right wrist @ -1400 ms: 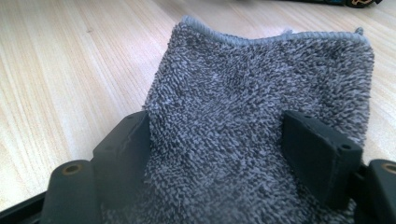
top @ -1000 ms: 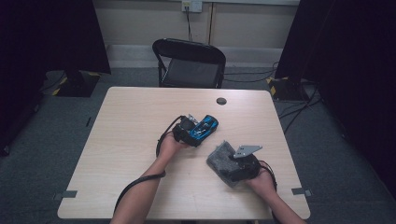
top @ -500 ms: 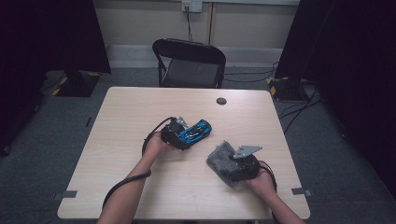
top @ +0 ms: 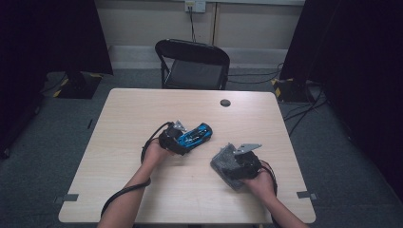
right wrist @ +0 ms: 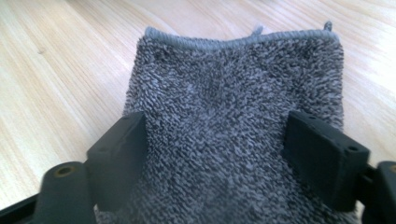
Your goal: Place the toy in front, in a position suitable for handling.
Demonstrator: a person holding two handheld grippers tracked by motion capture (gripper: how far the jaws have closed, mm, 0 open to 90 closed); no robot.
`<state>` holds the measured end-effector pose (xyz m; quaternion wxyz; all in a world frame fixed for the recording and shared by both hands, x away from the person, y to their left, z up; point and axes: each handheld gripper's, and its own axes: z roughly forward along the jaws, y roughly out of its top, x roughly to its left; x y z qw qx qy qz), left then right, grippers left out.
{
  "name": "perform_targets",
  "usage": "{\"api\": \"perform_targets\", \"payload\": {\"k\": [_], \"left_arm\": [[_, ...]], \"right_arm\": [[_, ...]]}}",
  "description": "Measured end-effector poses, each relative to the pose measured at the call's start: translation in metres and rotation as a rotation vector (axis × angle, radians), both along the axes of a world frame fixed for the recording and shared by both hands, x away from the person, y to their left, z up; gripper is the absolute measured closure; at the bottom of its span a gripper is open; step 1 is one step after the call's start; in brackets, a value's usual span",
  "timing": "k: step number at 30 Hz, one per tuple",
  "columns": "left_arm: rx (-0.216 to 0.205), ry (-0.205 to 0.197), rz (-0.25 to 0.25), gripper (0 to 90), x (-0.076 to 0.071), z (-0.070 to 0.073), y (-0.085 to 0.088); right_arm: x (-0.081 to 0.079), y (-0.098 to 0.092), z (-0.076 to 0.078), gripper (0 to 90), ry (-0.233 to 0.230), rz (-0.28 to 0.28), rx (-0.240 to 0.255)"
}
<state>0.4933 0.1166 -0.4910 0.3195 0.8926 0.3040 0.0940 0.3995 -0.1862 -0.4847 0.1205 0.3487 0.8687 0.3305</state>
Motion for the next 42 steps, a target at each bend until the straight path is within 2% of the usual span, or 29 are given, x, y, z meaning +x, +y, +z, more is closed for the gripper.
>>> {"api": "perform_targets", "payload": {"k": [4, 5, 8, 12, 14, 16, 19, 20, 22, 24, 27, 29, 31, 32, 35, 37, 39, 42], "left_arm": [[-0.039, -0.011, 0.027, 16.7, -0.003, -0.004, 0.007], [-0.04, -0.005, 0.024, 15.7, -0.003, -0.004, 0.008], [-0.046, -0.04, 0.02, 14.4, -0.008, -0.007, 0.013], [-0.044, -0.047, 0.03, 11.8, -0.012, -0.008, 0.021], [-0.059, -0.051, 0.026, 11.7, -0.014, -0.009, 0.023], [-0.074, -0.063, 0.028, 11.8, -0.016, -0.011, 0.025], [-0.104, -0.083, 0.008, 14.2, -0.018, -0.013, 0.028], [-0.113, -0.086, 0.01, 15.3, -0.018, -0.014, 0.029], [-0.108, -0.086, 0.012, 15.4, -0.019, -0.014, 0.028], [-0.099, -0.083, 0.022, 15.9, -0.019, -0.013, 0.027], [-0.088, -0.074, 0.024, 15.8, -0.019, -0.011, 0.027], [-0.094, -0.049, 0.04, 15.7, -0.019, -0.009, 0.028], [-0.092, -0.053, 0.029, 16.8, -0.021, -0.008, 0.03], [-0.105, -0.049, 0.028, 17.8, -0.022, -0.007, 0.031], [-0.129, -0.061, 0.025, 16.4, -0.028, -0.005, 0.035], [-0.107, -0.061, 0.042, 16.5, -0.03, -0.007, 0.036], [-0.119, -0.056, 0.04, 16.3, -0.031, -0.011, 0.038], [-0.109, -0.09, 0.035, 15.9, -0.031, -0.013, 0.036]], "right_arm": [[-0.003, 0.004, -0.002, 25.8, -0.022, -0.007, -0.053], [-0.003, 0.005, -0.002, 26.3, -0.021, -0.01, -0.056], [-0.003, 0.004, -0.002, 26.9, -0.012, -0.016, -0.05], [-0.004, 0.004, -0.003, 27.7, -0.023, -0.025, -0.04], [-0.004, 0.004, -0.003, 29.0, -0.022, -0.029, -0.039], [-0.004, 0.004, -0.003, 32.6, -0.022, -0.033, -0.039], [-0.006, 0.004, -0.001, 46.3, -0.028, -0.036, -0.043], [-0.006, 0.004, -0.001, 46.8, -0.029, -0.037, -0.045], [-0.006, 0.004, -0.001, 49.1, -0.026, -0.038, -0.048], [-0.006, 0.004, 0.0, 57.5, -0.027, -0.036, -0.054], [-0.005, 0.005, 0.001, 62.3, -0.029, -0.032, -0.058], [-0.005, 0.005, 0.001, 65.5, -0.033, -0.033, -0.062], [-0.005, 0.004, 0.001, 66.4, -0.032, -0.032, -0.062], [-0.005, 0.004, 0.001, 66.8, -0.033, -0.032, -0.062], [-0.004, 0.004, 0.001, 69.3, -0.03, -0.032, -0.066], [-0.004, 0.004, 0.002, 70.8, -0.026, -0.035, -0.071], [-0.004, 0.005, 0.002, 72.7, -0.031, -0.03, -0.077], [-0.004, 0.005, 0.003, 74.2, -0.029, -0.029, -0.078]]}}
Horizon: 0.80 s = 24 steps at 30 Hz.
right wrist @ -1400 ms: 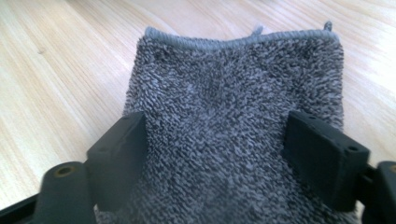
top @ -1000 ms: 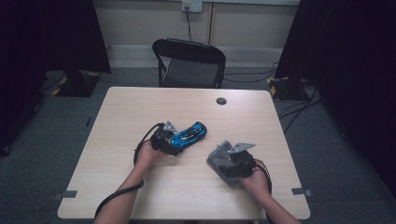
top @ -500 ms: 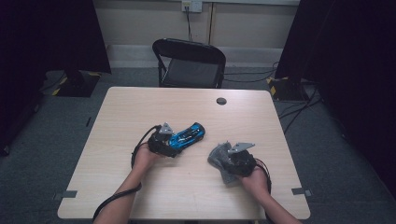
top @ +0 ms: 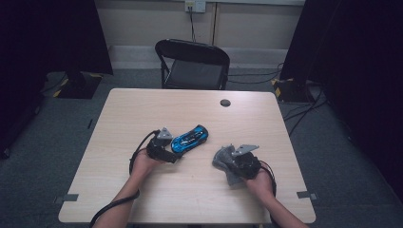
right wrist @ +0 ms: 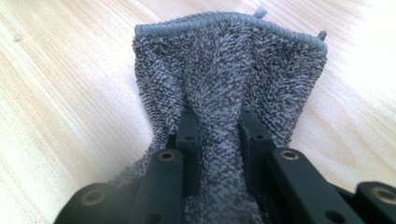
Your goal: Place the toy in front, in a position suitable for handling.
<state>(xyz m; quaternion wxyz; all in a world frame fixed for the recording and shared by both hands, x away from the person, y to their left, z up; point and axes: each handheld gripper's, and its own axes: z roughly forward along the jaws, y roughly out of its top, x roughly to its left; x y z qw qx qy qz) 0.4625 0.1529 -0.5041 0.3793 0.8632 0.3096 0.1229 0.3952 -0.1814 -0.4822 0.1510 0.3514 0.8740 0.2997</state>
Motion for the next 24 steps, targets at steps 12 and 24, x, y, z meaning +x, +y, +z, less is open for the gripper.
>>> {"api": "perform_targets", "payload": {"k": [12, 24], "left_arm": [[-0.012, -0.011, -0.01, 22.9, 0.005, 0.0, -0.005], [-0.009, -0.017, -0.01, 23.3, 0.005, 0.0, -0.005]], "right_arm": [[0.022, 0.028, 0.041, 78.6, -0.018, 0.087, 0.094], [0.072, 0.131, 0.048, 78.6, -0.044, 0.179, 0.049]]}}
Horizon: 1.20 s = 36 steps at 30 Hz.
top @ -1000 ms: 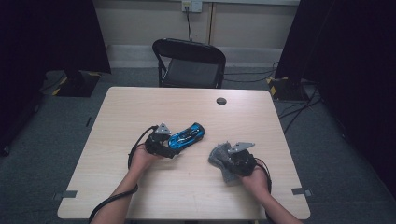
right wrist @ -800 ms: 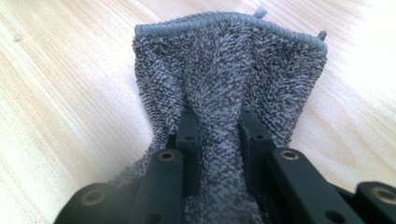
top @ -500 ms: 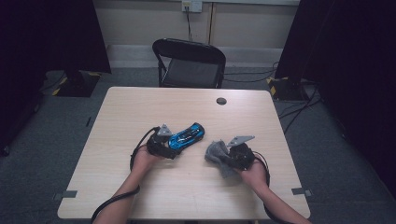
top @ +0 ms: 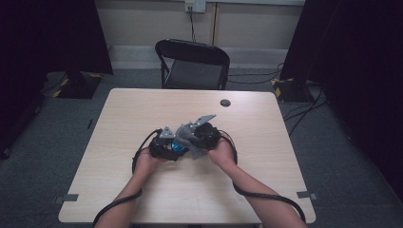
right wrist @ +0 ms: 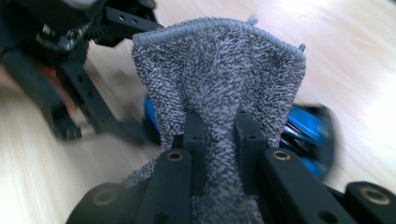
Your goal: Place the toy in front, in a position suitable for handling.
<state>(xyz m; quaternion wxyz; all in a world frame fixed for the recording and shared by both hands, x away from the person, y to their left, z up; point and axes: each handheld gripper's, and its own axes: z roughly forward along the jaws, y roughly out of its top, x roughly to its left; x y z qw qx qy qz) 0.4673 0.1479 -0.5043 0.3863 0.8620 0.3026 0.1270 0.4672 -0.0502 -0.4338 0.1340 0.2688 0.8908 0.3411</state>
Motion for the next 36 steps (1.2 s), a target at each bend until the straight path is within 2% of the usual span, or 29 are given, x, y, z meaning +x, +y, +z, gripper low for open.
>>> {"api": "perform_targets", "payload": {"k": [1, 4, 7, 9, 13, 18, 21, 24, 27, 31, 36], "left_arm": [[-0.005, 0.0, 0.003, 23.4, 0.0, 0.0, 0.0], [-0.005, 0.001, 0.004, 23.4, -0.001, 0.0, 0.0], [0.001, -0.005, 0.005, 23.4, -0.001, 0.0, 0.001], [-0.003, -0.002, 0.001, 23.4, -0.001, 0.0, 0.001], [0.004, -0.009, 0.003, 23.4, -0.001, 0.0, 0.002], [0.01, -0.011, -0.002, 23.4, 0.0, 0.0, 0.002], [0.01, -0.01, -0.002, 23.5, 0.0, 0.0, 0.002], [-0.007, 0.008, -0.001, 23.5, -0.001, 0.0, 0.001], [-0.006, 0.006, -0.001, 23.5, -0.001, 0.0, 0.001], [-0.005, 0.006, -0.002, 23.5, -0.001, 0.0, 0.001], [-0.004, 0.004, -0.001, 23.5, -0.001, 0.0, 0.001]], "right_arm": [[0.001, 0.005, -0.003, 78.6, 0.006, 0.01, 0.004], [0.002, 0.026, -0.014, 78.5, 0.021, 0.043, -0.025], [-0.001, 0.041, -0.021, 78.5, -0.02, 0.064, -0.112], [0.0, 0.042, -0.02, 78.5, -0.017, 0.073, -0.116], [0.003, 0.038, -0.018, 78.5, -0.019, 0.068, -0.129], [0.006, 0.031, -0.015, 78.5, 0.002, 0.042, -0.116], [0.009, 0.027, -0.012, 78.5, -0.002, 0.026, -0.116], [0.014, 0.021, -0.01, 78.5, 0.011, 0.003, -0.118], [0.023, 0.011, -0.008, 78.5, 0.027, -0.019, -0.115], [0.031, 0.001, -0.008, 78.5, 0.034, -0.044, -0.138], [0.039, -0.01, -0.007, 78.5, 0.05, -0.077, -0.132]]}}
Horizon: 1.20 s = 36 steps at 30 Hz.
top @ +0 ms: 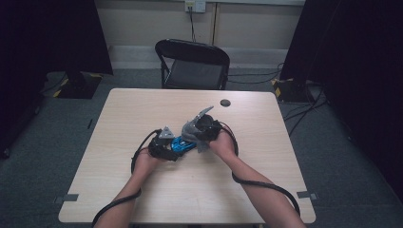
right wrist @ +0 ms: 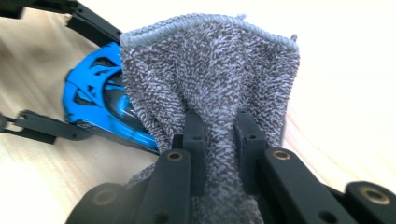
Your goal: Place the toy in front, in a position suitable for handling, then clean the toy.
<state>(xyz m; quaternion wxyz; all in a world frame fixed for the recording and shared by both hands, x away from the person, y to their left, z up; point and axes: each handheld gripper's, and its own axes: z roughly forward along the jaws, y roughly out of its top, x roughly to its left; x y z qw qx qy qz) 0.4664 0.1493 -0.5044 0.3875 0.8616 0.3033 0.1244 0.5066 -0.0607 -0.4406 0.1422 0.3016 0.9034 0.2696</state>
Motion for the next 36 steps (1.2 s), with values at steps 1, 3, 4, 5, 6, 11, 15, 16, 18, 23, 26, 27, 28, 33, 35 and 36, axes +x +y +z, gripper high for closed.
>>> {"api": "perform_targets", "payload": {"k": [1, 3, 4, 5, 6, 11, 15, 16, 18, 23, 26, 27, 28, 33, 35, 36], "left_arm": [[-0.001, 0.003, -0.002, 23.6, 0.0, 0.0, 0.0], [-0.001, 0.002, 0.0, 23.6, 0.0, 0.0, 0.0], [-0.001, 0.001, 0.0, 23.6, 0.0, 0.0, 0.0], [0.003, -0.003, 0.0, 23.6, 0.0, 0.0, 0.0], [0.013, -0.013, 0.0, 23.6, 0.0, 0.001, 0.001], [0.013, -0.013, 0.0, 23.6, 0.0, 0.001, 0.001], [0.013, -0.013, 0.0, 23.6, 0.0, 0.001, 0.001], [0.013, -0.013, 0.0, 23.5, 0.0, 0.001, 0.001], [0.013, -0.012, -0.001, 23.6, 0.0, 0.001, 0.001], [0.0, 0.003, -0.003, 23.5, 0.0, 0.0, 0.0], [0.0, 0.003, -0.003, 23.5, 0.0, 0.0, 0.0], [0.0, 0.003, -0.003, 23.6, 0.0, 0.0, 0.0], [0.0, 0.003, -0.003, 23.6, 0.0, 0.0, 0.0], [-0.001, 0.003, -0.003, 23.6, 0.0, 0.0, 0.001], [-0.004, 0.006, -0.002, 23.5, -0.001, 0.0, 0.0], [-0.004, 0.006, -0.002, 23.5, -0.001, 0.0, 0.0]], "right_arm": [[0.0, -0.001, 0.0, 78.5, -0.002, -0.01, -0.003], [0.002, -0.003, 0.001, 78.5, -0.004, -0.012, -0.006], [0.003, -0.004, 0.002, 78.5, -0.004, -0.015, -0.006], [0.003, -0.005, 0.002, 78.5, -0.005, -0.017, -0.007], [0.003, -0.005, 0.002, 78.5, -0.005, -0.016, -0.007], [0.007, -0.013, 0.004, 78.5, -0.008, -0.036, -0.012], [0.013, -0.024, 0.004, 78.4, 0.004, -0.07, 0.007], [0.015, -0.026, 0.004, 78.4, 0.004, -0.073, 0.008], [0.016, -0.03, 0.004, 78.4, 0.013, -0.089, 0.018], [0.02, -0.036, 0.003, 78.4, 0.024, -0.107, 0.034], [0.021, -0.038, 0.003, 78.5, 0.029, -0.114, 0.046], [0.021, -0.038, 0.003, 78.4, 0.029, -0.117, 0.046], [0.021, -0.039, 0.003, 78.4, 0.027, -0.117, 0.045], [0.021, -0.042, 0.005, 78.4, 0.031, -0.123, 0.054], [0.022, -0.043, 0.006, 78.5, 0.021, -0.122, 0.045], [0.022, -0.043, 0.007, 78.4, 0.017, -0.128, 0.044]]}}
